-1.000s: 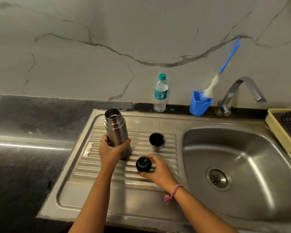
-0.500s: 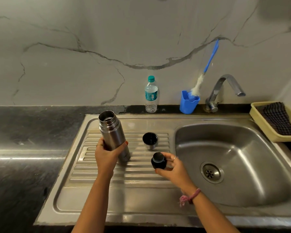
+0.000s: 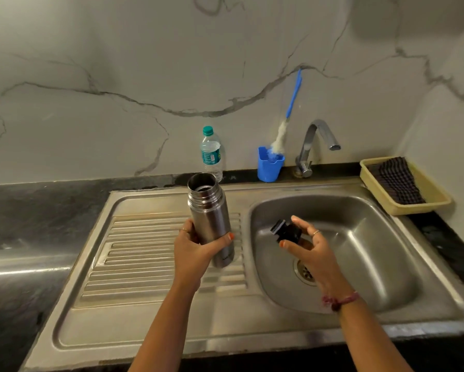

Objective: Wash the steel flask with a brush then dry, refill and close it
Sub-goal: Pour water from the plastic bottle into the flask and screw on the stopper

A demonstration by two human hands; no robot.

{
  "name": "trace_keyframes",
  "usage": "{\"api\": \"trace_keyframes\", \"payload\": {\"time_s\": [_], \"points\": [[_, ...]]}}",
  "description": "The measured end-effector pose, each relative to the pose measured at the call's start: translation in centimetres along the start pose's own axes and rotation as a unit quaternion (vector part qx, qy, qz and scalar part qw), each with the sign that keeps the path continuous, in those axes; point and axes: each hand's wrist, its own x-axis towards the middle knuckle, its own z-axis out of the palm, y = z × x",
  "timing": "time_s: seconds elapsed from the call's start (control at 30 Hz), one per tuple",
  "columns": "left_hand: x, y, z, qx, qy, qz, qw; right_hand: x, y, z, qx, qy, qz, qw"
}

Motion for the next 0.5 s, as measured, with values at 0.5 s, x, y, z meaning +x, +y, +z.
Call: {"api": "trace_keyframes", "payload": {"time_s": [0.5], "points": [[-2.9,-1.3,9.5,0.024,-0.124,0.019,0.992,0.9,-8.0,-10.3,-0.337,0.031,-0.195,0.920]]}}
